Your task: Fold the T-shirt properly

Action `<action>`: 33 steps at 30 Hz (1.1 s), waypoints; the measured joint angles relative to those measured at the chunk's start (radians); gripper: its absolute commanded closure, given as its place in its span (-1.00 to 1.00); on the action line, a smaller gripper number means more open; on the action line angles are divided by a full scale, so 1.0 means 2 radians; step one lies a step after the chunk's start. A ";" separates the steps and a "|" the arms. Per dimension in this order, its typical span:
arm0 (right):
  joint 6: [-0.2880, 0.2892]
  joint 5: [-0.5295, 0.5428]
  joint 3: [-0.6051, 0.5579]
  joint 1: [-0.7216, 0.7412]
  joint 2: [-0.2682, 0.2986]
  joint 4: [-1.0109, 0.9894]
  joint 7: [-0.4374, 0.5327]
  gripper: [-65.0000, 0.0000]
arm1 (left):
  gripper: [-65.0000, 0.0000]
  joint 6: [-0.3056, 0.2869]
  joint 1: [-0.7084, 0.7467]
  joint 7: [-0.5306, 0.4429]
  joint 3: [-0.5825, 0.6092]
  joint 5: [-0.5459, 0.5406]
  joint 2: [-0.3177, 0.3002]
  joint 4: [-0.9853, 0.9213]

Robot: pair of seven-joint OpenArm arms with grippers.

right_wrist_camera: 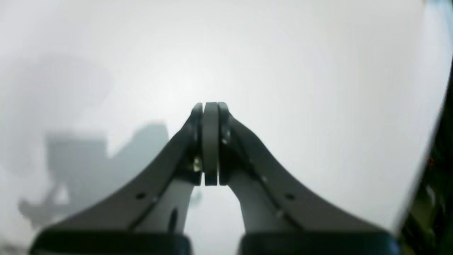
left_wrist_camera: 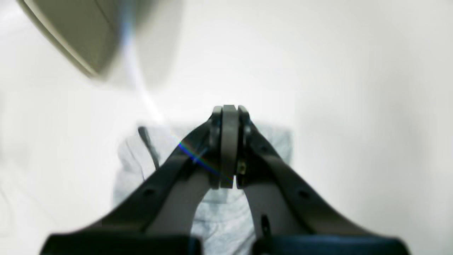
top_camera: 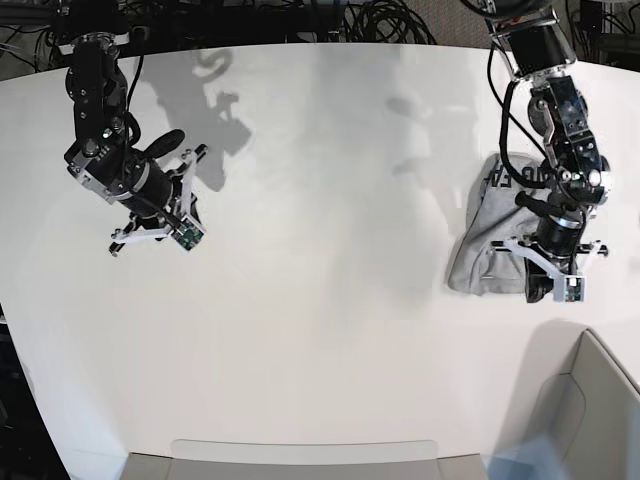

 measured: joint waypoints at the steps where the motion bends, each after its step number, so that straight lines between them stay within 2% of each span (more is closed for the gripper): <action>1: 0.000 0.009 -0.003 -0.001 -0.006 0.001 0.027 1.00 | 1.00 -0.004 0.008 0.000 -0.016 -0.001 0.012 0.021; 3: 0.002 0.005 -0.004 -0.003 -0.010 0.005 0.065 1.00 | 1.00 0.002 0.027 0.006 -0.062 0.003 0.043 0.058; 6: 0.001 -0.002 0.001 -0.019 -0.011 0.029 0.092 1.00 | 1.00 0.003 0.068 0.011 -0.110 0.005 0.083 0.136; 9: 0.000 0.010 -0.001 -0.053 -0.012 0.061 0.109 1.00 | 1.00 0.000 0.130 -0.005 -0.113 -0.003 0.106 0.171; 11: 0.001 0.001 -0.001 -0.072 -0.009 0.057 0.096 1.00 | 1.00 -0.005 0.180 0.015 -0.111 0.001 0.118 0.164; 12: 0.000 -0.001 0.001 -0.086 -0.003 0.057 0.095 1.00 | 1.00 0.002 0.199 0.013 -0.112 0.003 0.119 0.163; 14: 0.000 0.006 0.001 -0.122 0.022 0.058 0.107 1.00 | 1.00 0.004 0.239 -0.004 -0.116 0.000 0.130 0.170; 18: 0.002 0.007 0.007 -0.179 0.072 0.058 0.104 1.00 | 1.00 -0.001 0.323 0.006 -0.116 0.001 0.157 0.168; 21: 0.002 0.006 0.049 -0.205 0.108 0.058 0.100 1.00 | 1.00 0.002 0.371 0.002 -0.115 0.000 0.154 0.171; 22: -0.001 0.029 0.068 -0.213 0.118 0.058 0.094 1.00 | 1.00 0.002 0.386 -0.003 -0.116 0.000 0.157 0.171; 28: 0.000 0.274 0.165 -0.315 0.208 0.060 0.098 1.00 | 1.00 0.000 0.471 -0.001 -0.113 -0.002 0.193 0.172; 30: -0.002 0.314 0.172 -0.343 0.223 0.061 0.102 1.00 | 1.00 0.000 0.496 0.004 -0.113 -0.002 0.202 0.172; 33: -0.001 0.323 0.171 -0.382 0.229 0.061 0.101 1.00 | 1.00 0.000 0.520 0.006 -0.110 -0.003 0.208 0.171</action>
